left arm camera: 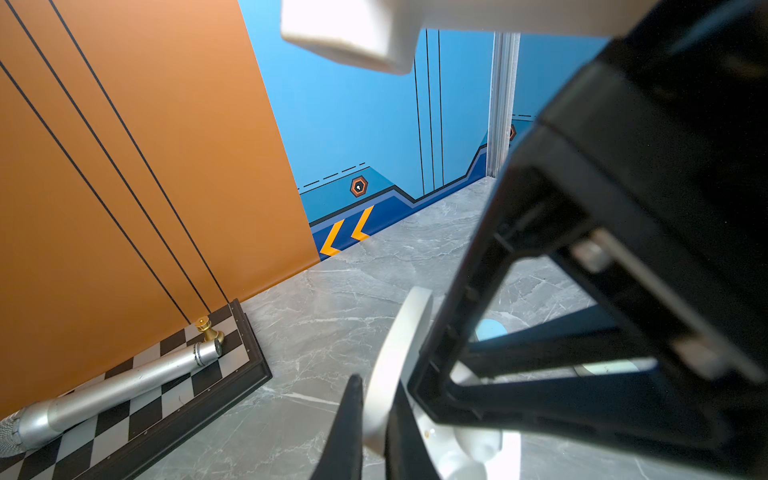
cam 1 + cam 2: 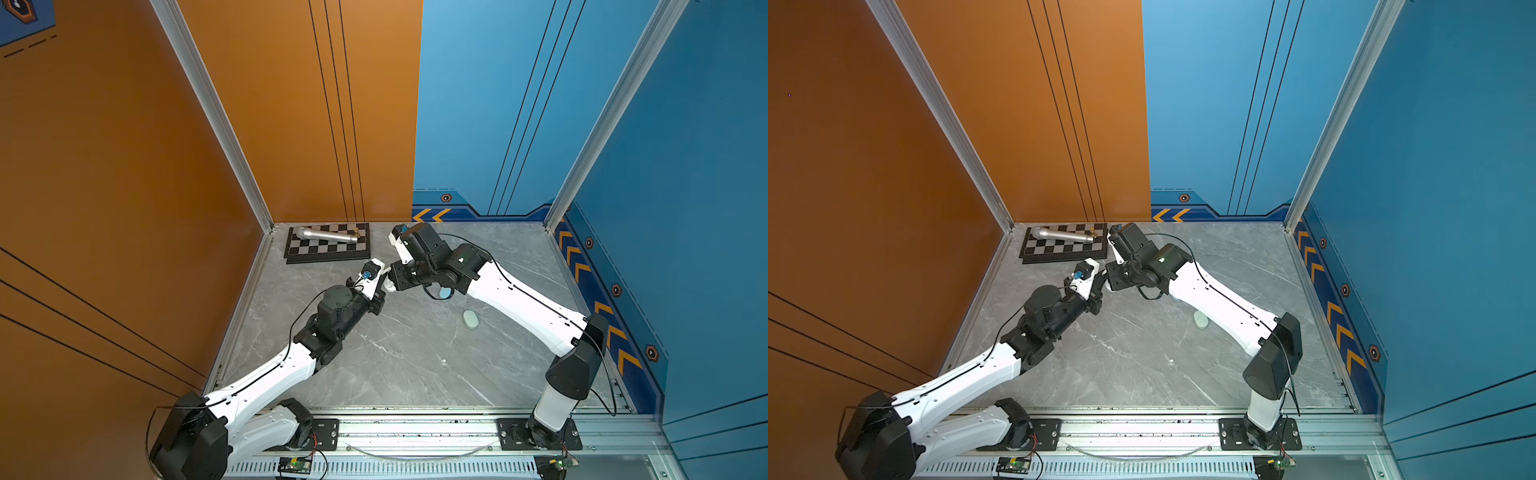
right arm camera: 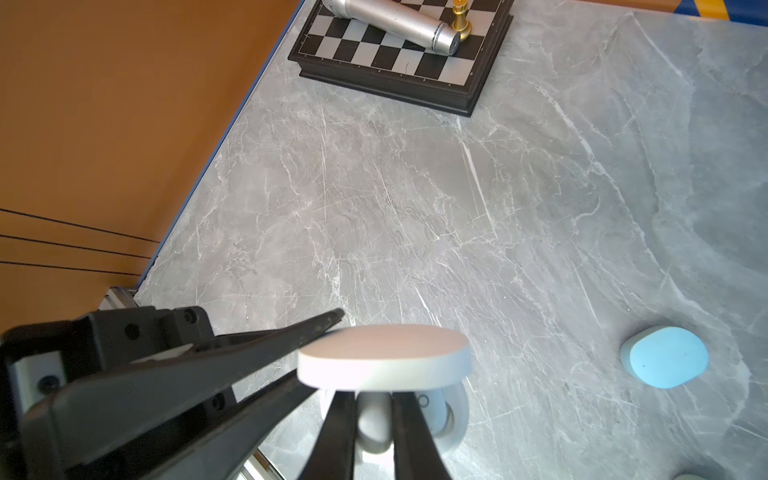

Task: Insert wireless bluetooth earbuds into charging case
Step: Insert the wireless bluetooth earbud into the charging case.

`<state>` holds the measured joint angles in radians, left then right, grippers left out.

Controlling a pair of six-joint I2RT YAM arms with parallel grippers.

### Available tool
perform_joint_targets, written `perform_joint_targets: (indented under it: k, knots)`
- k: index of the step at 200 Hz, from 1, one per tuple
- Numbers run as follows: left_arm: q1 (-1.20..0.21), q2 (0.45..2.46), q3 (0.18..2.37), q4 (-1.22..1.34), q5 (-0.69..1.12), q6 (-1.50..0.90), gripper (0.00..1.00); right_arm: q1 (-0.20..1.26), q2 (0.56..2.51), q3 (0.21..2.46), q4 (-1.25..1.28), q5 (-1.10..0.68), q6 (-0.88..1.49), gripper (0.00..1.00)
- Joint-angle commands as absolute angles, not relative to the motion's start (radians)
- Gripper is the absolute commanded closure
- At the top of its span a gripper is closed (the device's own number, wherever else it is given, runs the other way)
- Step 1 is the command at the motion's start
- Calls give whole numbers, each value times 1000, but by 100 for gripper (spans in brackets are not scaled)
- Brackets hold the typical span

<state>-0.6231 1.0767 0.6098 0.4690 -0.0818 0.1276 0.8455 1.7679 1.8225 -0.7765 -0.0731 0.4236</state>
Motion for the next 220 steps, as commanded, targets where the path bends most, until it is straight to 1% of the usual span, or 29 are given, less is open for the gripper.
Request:
perform_joint_targets:
  k: [1, 67, 90, 138, 220]
  knots:
    - [-635, 1063, 638, 495, -105, 112, 100, 854, 1791, 1841, -785, -41, 417, 85]
    - [-635, 1060, 634, 495, -115, 113, 100, 862, 1810, 1839, -785, -36, 417, 78]
    - [-634, 1057, 632, 495, -118, 114, 100, 862, 1812, 1839, -784, -31, 416, 73]
    - [-634, 1058, 625, 496, -115, 109, 100, 858, 1805, 1844, -771, -40, 423, 65]
    - [-629, 1070, 614, 495, -70, 79, 100, 784, 1686, 1829, -742, -95, 469, 62]
